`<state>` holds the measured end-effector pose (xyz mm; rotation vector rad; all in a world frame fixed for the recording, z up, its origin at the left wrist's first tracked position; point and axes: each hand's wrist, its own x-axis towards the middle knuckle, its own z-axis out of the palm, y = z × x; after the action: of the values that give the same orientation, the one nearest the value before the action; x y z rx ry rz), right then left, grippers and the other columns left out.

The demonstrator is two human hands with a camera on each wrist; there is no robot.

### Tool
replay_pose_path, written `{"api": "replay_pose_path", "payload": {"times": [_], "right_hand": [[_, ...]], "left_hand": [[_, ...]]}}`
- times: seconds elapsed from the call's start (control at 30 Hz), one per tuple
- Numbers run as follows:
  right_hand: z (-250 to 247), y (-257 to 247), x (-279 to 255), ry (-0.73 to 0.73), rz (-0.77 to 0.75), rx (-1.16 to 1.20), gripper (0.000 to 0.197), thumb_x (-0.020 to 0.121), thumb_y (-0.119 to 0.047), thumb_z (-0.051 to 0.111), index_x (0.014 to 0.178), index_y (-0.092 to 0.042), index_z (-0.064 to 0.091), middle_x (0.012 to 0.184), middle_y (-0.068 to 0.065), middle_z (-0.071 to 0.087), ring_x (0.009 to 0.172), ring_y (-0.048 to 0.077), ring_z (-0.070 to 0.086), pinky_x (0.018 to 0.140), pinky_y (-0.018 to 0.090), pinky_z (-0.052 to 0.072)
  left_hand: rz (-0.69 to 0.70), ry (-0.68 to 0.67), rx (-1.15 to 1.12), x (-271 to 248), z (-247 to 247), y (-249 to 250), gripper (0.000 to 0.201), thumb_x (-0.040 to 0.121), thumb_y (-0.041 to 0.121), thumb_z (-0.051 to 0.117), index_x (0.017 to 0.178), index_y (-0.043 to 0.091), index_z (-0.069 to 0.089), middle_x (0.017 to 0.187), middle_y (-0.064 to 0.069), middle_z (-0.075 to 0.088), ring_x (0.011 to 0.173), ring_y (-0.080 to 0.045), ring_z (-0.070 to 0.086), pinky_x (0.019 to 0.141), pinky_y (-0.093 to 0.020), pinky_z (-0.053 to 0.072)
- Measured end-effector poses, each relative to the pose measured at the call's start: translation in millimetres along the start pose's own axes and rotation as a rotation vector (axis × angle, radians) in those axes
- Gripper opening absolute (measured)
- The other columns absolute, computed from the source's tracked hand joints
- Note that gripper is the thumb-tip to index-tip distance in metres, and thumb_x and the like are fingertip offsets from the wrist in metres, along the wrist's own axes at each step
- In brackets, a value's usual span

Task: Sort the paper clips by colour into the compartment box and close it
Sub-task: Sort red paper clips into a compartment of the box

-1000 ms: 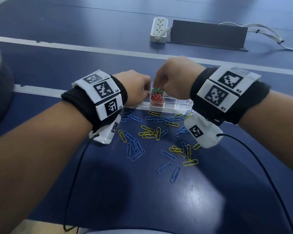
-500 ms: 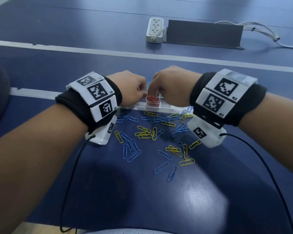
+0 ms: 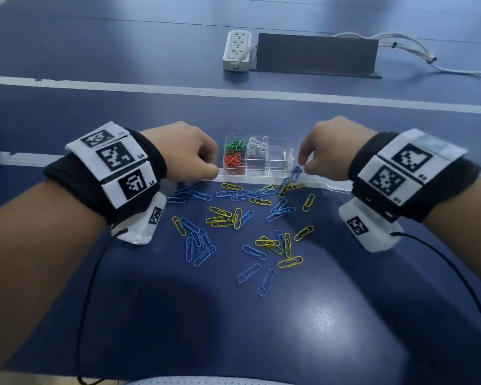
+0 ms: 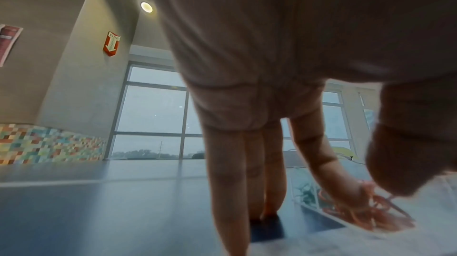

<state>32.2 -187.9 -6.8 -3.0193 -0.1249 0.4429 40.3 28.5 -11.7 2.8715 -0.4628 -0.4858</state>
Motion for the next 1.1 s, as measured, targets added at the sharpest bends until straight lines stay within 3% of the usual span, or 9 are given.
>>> {"api": "replay_pose_path", "payload": {"times": [0.1,0.17,0.27,0.4,0.57,0.7,0.8,0.97,1.1], "right_hand": [[10,0,2,-0.004,-0.023,-0.050,0.021,0.081,-0.018,0.060,0.095,-0.024,0.074,0.083,0.011,0.060,0.093,0.036,0.062,0.074,0.028,0.047],[12,3,2,0.011,-0.044,-0.088,0.017,0.081,-0.020,0.060,0.093,-0.018,0.072,0.090,0.013,0.064,0.091,0.037,0.062,0.076,0.032,0.051],[15,5,-1,0.024,-0.082,-0.130,0.016,0.079,-0.020,0.062,0.093,-0.016,0.070,0.087,0.013,0.061,0.089,0.038,0.062,0.077,0.037,0.054],[17,5,-5,0.009,-0.130,-0.098,0.014,0.082,-0.024,0.063,0.094,-0.028,0.069,0.088,0.006,0.057,0.091,0.036,0.062,0.079,0.035,0.052],[16,6,-11,-0.015,-0.160,-0.077,0.014,0.080,-0.018,0.058,0.075,-0.027,0.066,0.084,0.006,0.066,0.085,0.035,0.063,0.075,0.035,0.054],[11,3,-16,-0.054,-0.199,-0.043,0.014,0.075,-0.018,0.059,0.063,-0.024,0.056,0.066,-0.003,0.058,0.077,0.027,0.059,0.073,0.031,0.053],[9,-1,-20,-0.050,-0.275,-0.003,0.007,0.074,-0.017,0.059,0.074,-0.023,0.057,0.063,-0.007,0.053,0.069,0.022,0.049,0.071,0.029,0.049],[14,-14,-21,-0.050,-0.348,-0.019,0.032,0.079,-0.015,0.052,0.105,-0.030,0.066,0.056,-0.011,0.043,0.070,0.021,0.041,0.070,0.026,0.041],[20,-33,-19,-0.032,-0.398,-0.008,0.029,0.079,-0.012,0.052,0.097,-0.024,0.071,0.088,0.004,0.069,0.089,0.030,0.059,0.081,0.034,0.052]], "left_hand": [[0.038,0.020,0.006,-7,0,4,0.015,0.080,0.038,0.062,0.081,0.024,0.066,0.071,0.013,0.058,0.080,-0.015,0.057,0.078,-0.026,0.046],[0.080,0.045,-0.005,-12,2,7,0.011,0.079,0.037,0.065,0.082,0.027,0.066,0.078,0.011,0.060,0.083,-0.014,0.059,0.081,-0.028,0.049],[0.126,0.043,0.006,-15,4,11,0.006,0.078,0.031,0.065,0.080,0.026,0.068,0.074,0.009,0.062,0.072,-0.010,0.059,0.074,-0.026,0.049],[0.150,0.027,0.016,-14,4,16,0.004,0.078,0.026,0.065,0.078,0.025,0.068,0.064,0.010,0.059,0.063,-0.001,0.053,0.069,-0.023,0.046],[0.157,0.001,0.024,-11,6,19,0.007,0.079,0.026,0.064,0.073,0.023,0.063,0.062,0.008,0.059,0.059,0.001,0.051,0.068,-0.023,0.045],[0.148,-0.021,0.020,-8,9,20,0.008,0.077,0.027,0.068,0.078,0.021,0.063,0.069,0.005,0.065,0.061,0.000,0.054,0.068,-0.026,0.049],[0.146,-0.034,0.042,-5,12,21,0.009,0.077,0.028,0.069,0.080,0.023,0.062,0.070,0.008,0.061,0.061,0.002,0.049,0.068,-0.024,0.044],[0.175,-0.041,0.066,-1,15,30,0.004,0.080,0.024,0.065,0.084,0.023,0.065,0.068,0.011,0.055,0.062,-0.001,0.047,0.072,-0.023,0.044],[0.173,-0.045,0.133,2,16,40,0.010,0.081,0.028,0.065,0.087,0.021,0.069,0.076,0.006,0.056,0.078,-0.016,0.054,0.078,-0.028,0.048]]}}
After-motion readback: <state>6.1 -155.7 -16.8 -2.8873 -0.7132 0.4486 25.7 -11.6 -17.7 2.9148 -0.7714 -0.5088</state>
